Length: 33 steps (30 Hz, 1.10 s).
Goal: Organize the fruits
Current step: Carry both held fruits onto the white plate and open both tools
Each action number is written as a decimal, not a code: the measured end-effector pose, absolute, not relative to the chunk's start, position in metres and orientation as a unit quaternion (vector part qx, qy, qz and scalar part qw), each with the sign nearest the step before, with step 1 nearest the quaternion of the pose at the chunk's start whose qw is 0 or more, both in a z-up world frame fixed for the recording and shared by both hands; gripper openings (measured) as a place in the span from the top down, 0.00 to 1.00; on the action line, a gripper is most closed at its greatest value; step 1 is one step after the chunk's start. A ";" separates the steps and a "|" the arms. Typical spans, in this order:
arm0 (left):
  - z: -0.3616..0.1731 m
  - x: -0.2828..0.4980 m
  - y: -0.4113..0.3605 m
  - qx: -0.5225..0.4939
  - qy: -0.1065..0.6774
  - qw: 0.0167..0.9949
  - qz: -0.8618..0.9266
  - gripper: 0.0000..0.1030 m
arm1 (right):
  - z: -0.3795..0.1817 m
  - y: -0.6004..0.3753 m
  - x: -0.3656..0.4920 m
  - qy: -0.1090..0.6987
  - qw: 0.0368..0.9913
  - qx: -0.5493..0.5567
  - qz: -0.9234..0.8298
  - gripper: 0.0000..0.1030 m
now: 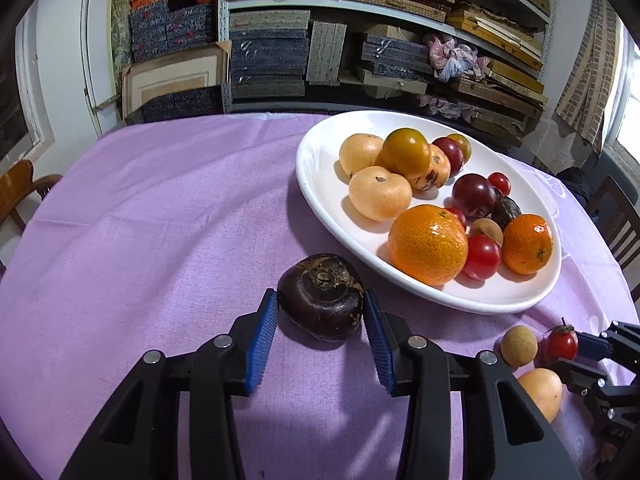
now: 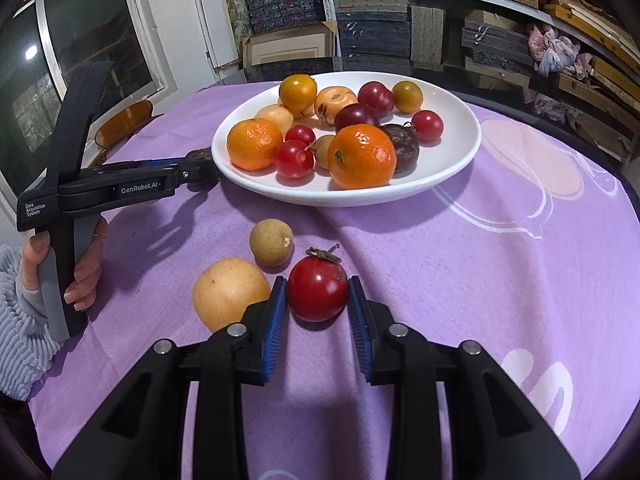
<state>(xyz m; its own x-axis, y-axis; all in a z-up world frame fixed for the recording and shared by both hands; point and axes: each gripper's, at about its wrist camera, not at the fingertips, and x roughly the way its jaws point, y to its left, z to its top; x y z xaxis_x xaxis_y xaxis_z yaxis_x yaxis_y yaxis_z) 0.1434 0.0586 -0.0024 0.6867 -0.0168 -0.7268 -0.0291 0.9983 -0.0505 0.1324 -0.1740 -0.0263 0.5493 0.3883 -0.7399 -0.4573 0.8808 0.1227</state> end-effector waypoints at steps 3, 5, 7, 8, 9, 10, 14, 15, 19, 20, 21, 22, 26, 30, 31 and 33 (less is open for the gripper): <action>0.002 0.133 0.050 -0.008 0.379 0.926 0.007 0.58 | -0.023 -0.176 0.130 0.403 0.882 -0.039 0.239 0.70; 0.006 0.128 0.045 -0.004 0.372 0.928 0.005 0.58 | -0.019 -0.178 0.127 0.396 0.886 -0.037 0.239 0.70; 0.010 0.123 0.041 -0.006 0.367 0.930 0.002 0.58 | -0.013 -0.182 0.123 0.388 0.890 -0.031 0.239 0.71; 0.013 0.121 0.039 -0.005 0.364 0.931 0.002 0.58 | -0.009 -0.185 0.121 0.382 0.892 -0.027 0.239 0.71; 0.015 0.118 0.036 -0.003 0.360 0.933 0.003 0.58 | -0.005 -0.187 0.118 0.376 0.895 -0.024 0.240 0.71; 0.018 0.115 0.035 -0.003 0.356 0.935 0.003 0.58 | 0.000 -0.190 0.116 0.368 0.898 -0.020 0.239 0.71; 0.034 0.105 0.034 -0.017 0.344 0.939 -0.006 0.58 | 0.023 -0.204 0.106 0.329 0.916 -0.002 0.230 0.71; 0.039 0.103 0.034 -0.017 0.340 0.940 -0.006 0.58 | 0.029 -0.208 0.104 0.321 0.919 0.003 0.227 0.71; 0.061 0.098 0.034 -0.015 0.322 0.947 -0.008 0.58 | 0.050 -0.224 0.098 0.295 0.931 0.016 0.213 0.71; 0.067 0.099 0.033 -0.012 0.319 0.948 -0.008 0.58 | 0.055 -0.226 0.098 0.294 0.932 0.015 0.210 0.71; 0.072 0.102 0.032 -0.009 0.316 0.949 -0.007 0.58 | 0.059 -0.226 0.099 0.293 0.933 0.012 0.209 0.71; 0.078 0.104 0.032 -0.007 0.313 0.950 -0.006 0.58 | 0.064 -0.226 0.101 0.293 0.933 0.009 0.208 0.71; 0.088 0.113 0.034 -0.017 0.314 0.949 -0.012 0.58 | 0.073 -0.221 0.105 0.296 0.932 -0.005 0.210 0.71; 0.066 0.107 0.033 -0.004 0.339 0.941 -0.019 0.58 | 0.046 -0.205 0.105 0.332 0.917 -0.035 0.220 0.71; 0.059 0.106 0.034 0.002 0.347 0.938 -0.016 0.58 | 0.035 -0.202 0.106 0.346 0.911 -0.039 0.221 0.71; 0.043 0.105 0.038 0.002 0.363 0.932 -0.013 0.58 | 0.016 -0.194 0.111 0.369 0.901 -0.044 0.224 0.71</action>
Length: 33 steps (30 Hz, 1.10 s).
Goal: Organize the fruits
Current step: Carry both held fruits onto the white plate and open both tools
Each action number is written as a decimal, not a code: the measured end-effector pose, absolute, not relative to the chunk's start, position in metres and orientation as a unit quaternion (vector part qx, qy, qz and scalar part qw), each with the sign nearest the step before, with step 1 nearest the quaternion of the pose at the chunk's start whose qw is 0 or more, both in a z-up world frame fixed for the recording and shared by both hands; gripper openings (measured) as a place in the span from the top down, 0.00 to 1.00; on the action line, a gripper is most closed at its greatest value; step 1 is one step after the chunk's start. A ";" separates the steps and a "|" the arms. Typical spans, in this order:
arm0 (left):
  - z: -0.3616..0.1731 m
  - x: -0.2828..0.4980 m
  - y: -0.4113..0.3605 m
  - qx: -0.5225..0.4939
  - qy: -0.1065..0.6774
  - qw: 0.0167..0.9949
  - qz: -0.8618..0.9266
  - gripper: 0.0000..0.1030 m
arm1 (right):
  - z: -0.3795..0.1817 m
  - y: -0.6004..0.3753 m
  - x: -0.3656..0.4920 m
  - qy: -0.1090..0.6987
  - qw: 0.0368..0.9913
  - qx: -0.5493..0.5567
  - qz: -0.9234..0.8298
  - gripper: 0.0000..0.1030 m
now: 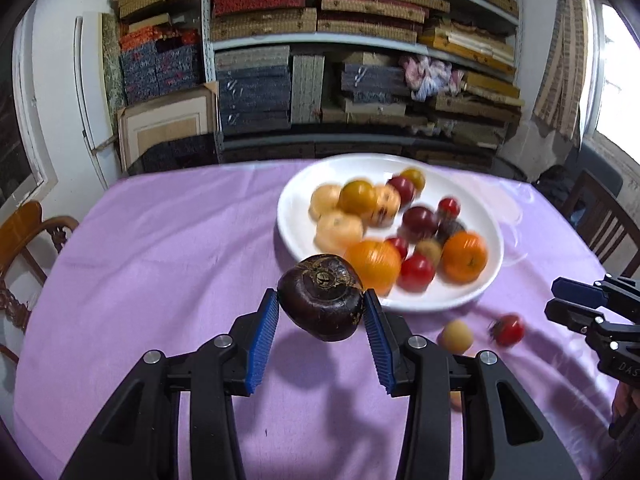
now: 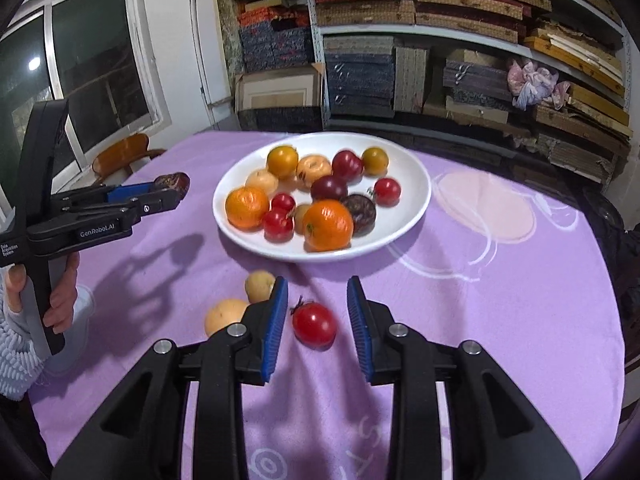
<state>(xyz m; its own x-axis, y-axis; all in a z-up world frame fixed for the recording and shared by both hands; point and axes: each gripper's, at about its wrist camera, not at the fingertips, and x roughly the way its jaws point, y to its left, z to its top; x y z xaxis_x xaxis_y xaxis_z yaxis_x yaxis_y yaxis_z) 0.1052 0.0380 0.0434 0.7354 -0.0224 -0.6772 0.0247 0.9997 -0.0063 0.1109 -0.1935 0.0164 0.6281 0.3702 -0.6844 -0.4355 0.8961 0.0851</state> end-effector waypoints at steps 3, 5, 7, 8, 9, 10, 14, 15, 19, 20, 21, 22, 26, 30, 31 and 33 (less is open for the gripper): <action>0.033 0.105 0.046 -0.009 0.374 0.927 -0.008 0.58 | -0.003 -0.183 0.116 0.388 0.891 -0.055 0.229 0.71; 0.032 0.104 0.050 -0.014 0.373 0.928 -0.007 0.58 | -0.005 -0.178 0.117 0.385 0.893 -0.066 0.225 0.71; 0.033 0.104 0.049 -0.016 0.370 0.929 -0.009 0.58 | -0.006 -0.177 0.121 0.386 0.892 -0.063 0.225 0.72; 0.034 0.104 0.048 -0.015 0.369 0.929 -0.011 0.58 | -0.007 -0.176 0.124 0.388 0.892 -0.063 0.222 0.72; 0.034 0.103 0.046 -0.014 0.368 0.930 -0.013 0.58 | -0.008 -0.176 0.128 0.390 0.892 -0.063 0.217 0.71; 0.035 0.103 0.045 -0.013 0.367 0.930 -0.015 0.58 | -0.009 -0.176 0.131 0.393 0.892 -0.065 0.213 0.70; 0.037 0.102 0.037 -0.008 0.364 0.931 -0.022 0.58 | -0.015 -0.179 0.139 0.408 0.885 -0.055 0.216 0.69; 0.037 0.101 0.035 -0.006 0.364 0.931 -0.023 0.58 | -0.018 -0.178 0.141 0.416 0.881 -0.054 0.220 0.69; 0.036 0.101 0.033 -0.004 0.365 0.931 -0.025 0.58 | -0.022 -0.174 0.139 0.408 0.885 -0.066 0.216 0.69; 0.037 0.102 0.032 -0.002 0.365 0.931 -0.025 0.58 | -0.022 -0.174 0.138 0.405 0.886 -0.065 0.217 0.69; 0.036 0.102 0.032 -0.001 0.365 0.931 -0.024 0.58 | -0.021 -0.174 0.137 0.403 0.887 -0.065 0.217 0.70; 0.036 0.102 0.032 0.000 0.365 0.931 -0.024 0.58 | -0.020 -0.174 0.135 0.399 0.889 -0.066 0.215 0.70; 0.041 0.104 0.031 0.006 0.362 0.932 -0.023 0.58 | 0.007 -0.178 0.127 0.368 0.901 -0.057 0.222 0.70; 0.065 0.120 0.023 0.023 0.345 0.938 -0.027 0.58 | 0.053 -0.179 0.140 0.332 0.917 -0.068 0.210 0.70; 0.072 0.127 0.020 0.025 0.340 0.940 -0.028 0.58 | 0.063 -0.178 0.146 0.326 0.920 -0.071 0.207 0.70; 0.085 0.143 0.015 0.024 0.334 0.942 -0.025 0.58 | 0.077 -0.176 0.162 0.320 0.923 -0.068 0.203 0.70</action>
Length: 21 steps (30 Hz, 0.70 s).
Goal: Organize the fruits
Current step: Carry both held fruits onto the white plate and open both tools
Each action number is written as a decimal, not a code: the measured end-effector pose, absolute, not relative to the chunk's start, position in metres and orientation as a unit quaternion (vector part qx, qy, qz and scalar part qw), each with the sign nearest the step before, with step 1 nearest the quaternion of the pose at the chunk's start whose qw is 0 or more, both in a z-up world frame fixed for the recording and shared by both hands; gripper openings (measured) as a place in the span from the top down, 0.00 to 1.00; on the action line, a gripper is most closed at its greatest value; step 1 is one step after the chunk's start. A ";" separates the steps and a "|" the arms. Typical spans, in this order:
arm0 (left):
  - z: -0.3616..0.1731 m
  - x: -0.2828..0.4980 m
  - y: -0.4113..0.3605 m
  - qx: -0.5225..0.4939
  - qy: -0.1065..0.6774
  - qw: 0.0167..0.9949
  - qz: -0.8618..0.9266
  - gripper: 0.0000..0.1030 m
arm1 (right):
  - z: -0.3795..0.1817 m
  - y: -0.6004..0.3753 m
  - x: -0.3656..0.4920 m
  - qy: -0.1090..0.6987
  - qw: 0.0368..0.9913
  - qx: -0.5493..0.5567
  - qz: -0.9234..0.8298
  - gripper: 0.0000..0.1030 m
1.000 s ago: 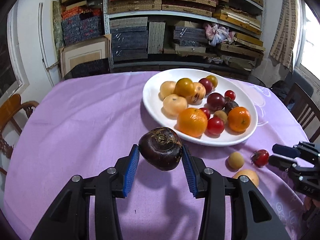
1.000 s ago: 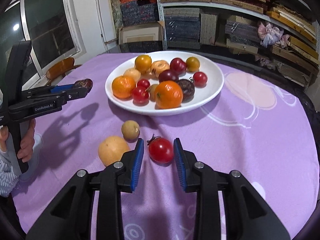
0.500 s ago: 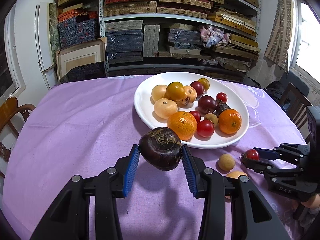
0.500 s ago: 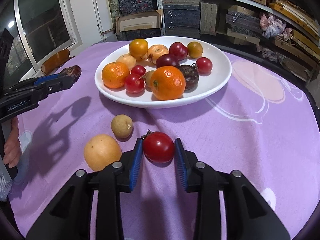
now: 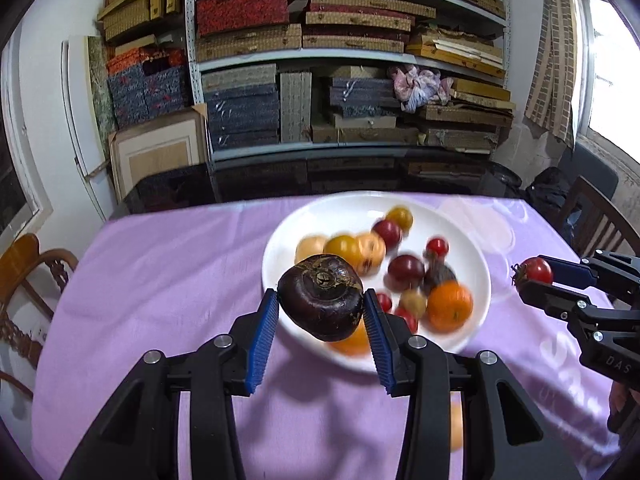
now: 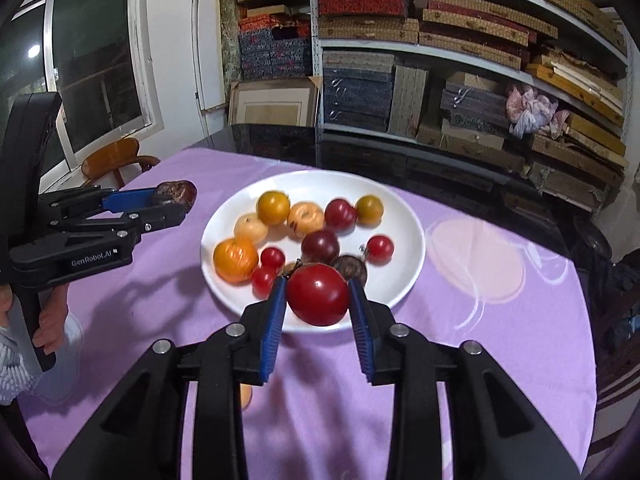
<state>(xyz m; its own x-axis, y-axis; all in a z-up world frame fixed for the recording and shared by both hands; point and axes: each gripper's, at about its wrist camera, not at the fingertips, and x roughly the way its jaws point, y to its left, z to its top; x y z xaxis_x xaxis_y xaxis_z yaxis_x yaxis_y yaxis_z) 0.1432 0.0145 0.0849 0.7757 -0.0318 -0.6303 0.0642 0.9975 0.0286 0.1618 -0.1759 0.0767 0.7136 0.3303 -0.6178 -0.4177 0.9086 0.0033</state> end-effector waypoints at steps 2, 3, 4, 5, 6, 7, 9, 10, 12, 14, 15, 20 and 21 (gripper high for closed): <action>0.091 0.161 0.007 0.020 0.339 0.940 -0.033 0.58 | 0.083 -0.172 0.183 0.322 0.924 -0.065 0.196 0.70; 0.092 0.170 0.003 0.016 0.345 0.938 -0.038 0.58 | 0.083 -0.170 0.195 0.325 0.924 -0.064 0.192 0.70; 0.090 0.179 -0.002 0.011 0.354 0.934 -0.044 0.58 | 0.083 -0.170 0.206 0.328 0.924 -0.062 0.187 0.70; 0.087 0.187 -0.007 0.009 0.365 0.930 -0.051 0.58 | 0.080 -0.169 0.219 0.336 0.922 -0.058 0.182 0.70; 0.083 0.192 -0.012 0.006 0.372 0.926 -0.056 0.58 | 0.076 -0.169 0.231 0.343 0.921 -0.052 0.178 0.70; 0.076 0.197 -0.018 0.007 0.379 0.923 -0.058 0.58 | 0.071 -0.169 0.244 0.354 0.918 -0.045 0.174 0.70; 0.064 0.205 -0.026 0.009 0.390 0.919 -0.062 0.58 | 0.059 -0.167 0.267 0.375 0.911 -0.038 0.168 0.70; 0.058 0.209 -0.027 0.007 0.396 0.916 -0.062 0.58 | 0.053 -0.166 0.278 0.385 0.907 -0.036 0.166 0.70; 0.048 0.216 -0.027 -0.001 0.411 0.910 -0.065 0.58 | 0.042 -0.164 0.292 0.396 0.904 -0.032 0.161 0.70; 0.039 0.222 -0.026 -0.001 0.419 0.906 -0.063 0.58 | 0.033 -0.163 0.303 0.404 0.900 -0.029 0.159 0.70; 0.036 0.224 -0.026 0.000 0.422 0.905 -0.061 0.58 | 0.029 -0.161 0.306 0.407 0.899 -0.029 0.159 0.70; 0.024 0.230 -0.025 0.003 0.430 0.901 -0.059 0.57 | 0.014 -0.158 0.316 0.411 0.897 -0.030 0.158 0.70; 0.023 0.230 -0.025 0.002 0.431 0.900 -0.059 0.57 | 0.014 -0.159 0.317 0.411 0.897 -0.021 0.160 0.68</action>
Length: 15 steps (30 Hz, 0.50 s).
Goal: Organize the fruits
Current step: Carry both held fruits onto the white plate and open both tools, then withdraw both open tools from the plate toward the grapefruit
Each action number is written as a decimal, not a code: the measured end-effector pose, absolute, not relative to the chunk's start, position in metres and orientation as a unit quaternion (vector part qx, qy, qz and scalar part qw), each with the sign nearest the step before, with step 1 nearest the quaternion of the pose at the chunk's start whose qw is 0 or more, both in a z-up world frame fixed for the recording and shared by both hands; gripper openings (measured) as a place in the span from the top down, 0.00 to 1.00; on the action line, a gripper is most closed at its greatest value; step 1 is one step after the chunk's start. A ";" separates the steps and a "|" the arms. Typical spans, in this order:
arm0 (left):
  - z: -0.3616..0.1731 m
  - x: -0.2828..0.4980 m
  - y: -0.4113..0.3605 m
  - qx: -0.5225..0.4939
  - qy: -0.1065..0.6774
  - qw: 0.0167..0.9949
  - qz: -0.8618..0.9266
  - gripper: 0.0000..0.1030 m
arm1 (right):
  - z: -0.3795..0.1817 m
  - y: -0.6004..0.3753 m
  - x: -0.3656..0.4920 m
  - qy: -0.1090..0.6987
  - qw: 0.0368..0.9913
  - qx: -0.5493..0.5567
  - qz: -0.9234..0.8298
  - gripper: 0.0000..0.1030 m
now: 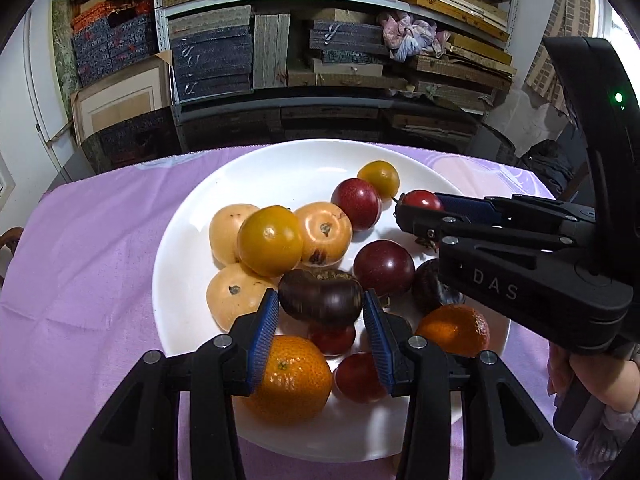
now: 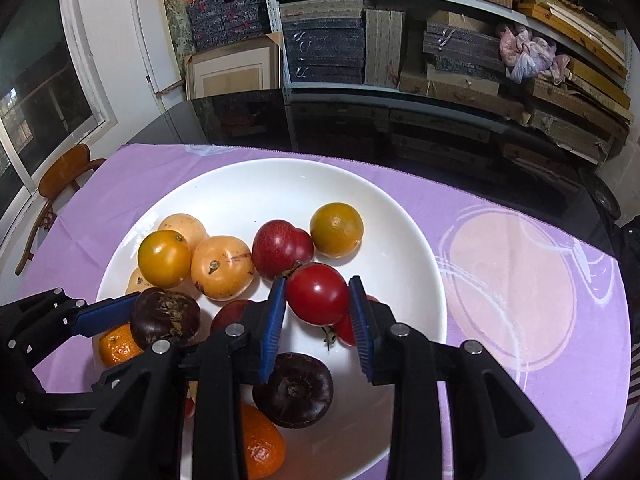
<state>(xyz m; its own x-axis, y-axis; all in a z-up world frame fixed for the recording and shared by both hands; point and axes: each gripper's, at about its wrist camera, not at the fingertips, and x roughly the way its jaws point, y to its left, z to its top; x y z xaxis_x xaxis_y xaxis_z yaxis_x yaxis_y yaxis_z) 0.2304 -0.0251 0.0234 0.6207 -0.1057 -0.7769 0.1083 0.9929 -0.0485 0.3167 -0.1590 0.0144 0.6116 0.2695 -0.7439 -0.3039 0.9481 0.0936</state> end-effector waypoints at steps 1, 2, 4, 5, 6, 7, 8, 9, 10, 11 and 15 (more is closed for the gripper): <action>0.023 0.231 -0.025 0.000 0.431 0.901 -0.057 0.57 | 0.014 -0.160 0.318 0.412 0.897 -0.011 0.164 0.66; 0.024 0.231 -0.025 0.000 0.430 0.901 -0.055 0.57 | 0.016 -0.162 0.318 0.412 0.896 -0.004 0.166 0.60; 0.026 0.231 -0.025 0.000 0.430 0.901 -0.052 0.57 | 0.023 -0.169 0.313 0.400 0.902 0.000 0.162 0.55; 0.029 0.230 -0.023 -0.001 0.428 0.902 -0.052 0.57 | 0.030 -0.173 0.308 0.391 0.906 0.004 0.164 0.54; 0.032 0.228 -0.022 -0.003 0.426 0.903 -0.052 0.57 | 0.037 -0.178 0.302 0.382 0.909 0.011 0.166 0.53; 0.037 0.225 -0.019 -0.005 0.422 0.905 -0.051 0.57 | 0.046 -0.183 0.296 0.371 0.913 0.017 0.168 0.52; 0.042 0.220 -0.016 -0.007 0.418 0.907 -0.049 0.54 | 0.057 -0.188 0.286 0.356 0.919 0.022 0.169 0.47; 0.049 0.214 -0.012 -0.010 0.411 0.911 -0.045 0.47 | 0.068 -0.193 0.274 0.338 0.926 0.026 0.168 0.36; 0.055 0.207 -0.009 -0.012 0.403 0.914 -0.041 0.42 | 0.079 -0.199 0.261 0.319 0.932 0.031 0.168 0.29; 0.062 0.199 -0.006 -0.013 0.394 0.918 -0.036 0.36 | 0.090 -0.206 0.246 0.297 0.939 0.038 0.168 0.13; 0.078 0.159 -0.004 -0.001 0.373 0.927 -0.033 0.25 | 0.116 -0.228 0.183 0.241 0.955 0.050 0.167 0.04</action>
<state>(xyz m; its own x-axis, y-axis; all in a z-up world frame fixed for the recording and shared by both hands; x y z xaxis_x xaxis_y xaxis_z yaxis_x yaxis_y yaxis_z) 0.1586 -0.0040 0.0778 0.7203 -0.0615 -0.6909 0.0599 0.9979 -0.0264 0.1832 -0.2284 0.1160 0.8279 0.3431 -0.4438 -0.2949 0.9392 0.1760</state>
